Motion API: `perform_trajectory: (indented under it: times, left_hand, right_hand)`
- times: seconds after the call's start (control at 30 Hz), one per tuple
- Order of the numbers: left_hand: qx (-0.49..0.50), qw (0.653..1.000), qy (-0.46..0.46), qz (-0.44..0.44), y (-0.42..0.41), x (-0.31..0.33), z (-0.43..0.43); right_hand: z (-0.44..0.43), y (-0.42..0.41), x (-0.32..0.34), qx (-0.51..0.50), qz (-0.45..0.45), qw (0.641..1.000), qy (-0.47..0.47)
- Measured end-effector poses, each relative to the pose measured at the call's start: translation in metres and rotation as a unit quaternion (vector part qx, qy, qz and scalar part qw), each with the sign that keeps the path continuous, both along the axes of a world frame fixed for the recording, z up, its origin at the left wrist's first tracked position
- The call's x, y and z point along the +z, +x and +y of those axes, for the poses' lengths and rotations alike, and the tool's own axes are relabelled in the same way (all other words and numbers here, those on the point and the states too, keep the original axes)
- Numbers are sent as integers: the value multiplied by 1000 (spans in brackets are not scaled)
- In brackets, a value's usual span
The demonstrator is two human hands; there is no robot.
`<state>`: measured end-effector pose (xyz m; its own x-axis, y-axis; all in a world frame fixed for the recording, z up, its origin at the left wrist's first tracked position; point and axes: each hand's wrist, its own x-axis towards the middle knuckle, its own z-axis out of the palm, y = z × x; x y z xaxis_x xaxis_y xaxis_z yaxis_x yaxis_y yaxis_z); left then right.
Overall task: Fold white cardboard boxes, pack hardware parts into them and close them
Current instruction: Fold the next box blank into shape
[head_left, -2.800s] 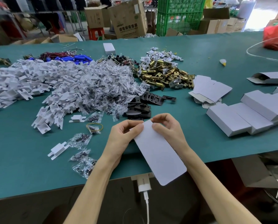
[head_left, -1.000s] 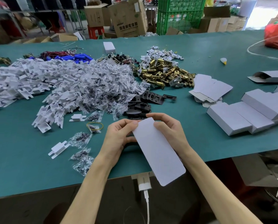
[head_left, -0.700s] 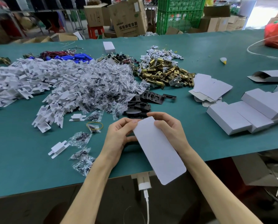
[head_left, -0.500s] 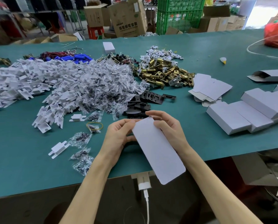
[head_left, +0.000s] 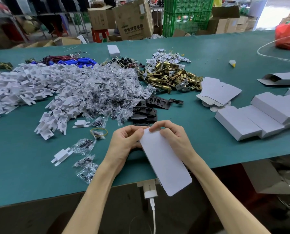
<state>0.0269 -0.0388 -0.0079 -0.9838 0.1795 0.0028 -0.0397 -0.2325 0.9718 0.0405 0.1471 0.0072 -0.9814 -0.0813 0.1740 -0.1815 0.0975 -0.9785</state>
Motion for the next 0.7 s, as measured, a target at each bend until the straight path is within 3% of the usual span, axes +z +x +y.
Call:
perform_trajectory:
  times: [0.13, 0.27, 0.33, 0.5, 0.7]
  left_hand:
    - [-7, 1000, 4, -5, -1, 1, -2]
    - [41, 999, -32, 7, 2, 0, 5]
    - [46, 998, -32, 0, 2, 1, 6]
    - [46, 998, -53, -3, 2, 2, 7]
    - [24, 998, -52, -11, 1, 2, 5]
  right_hand:
    - [-2, 0, 3, 13, 13, 999, 41]
    - [0, -3, 9, 47, 66, 972, 221]
    - [1, -5, 15, 56, 55, 965, 252]
    - [-5, -8, 18, 39, 9, 964, 262]
    - [-4, -12, 20, 48, -60, 982, 173]
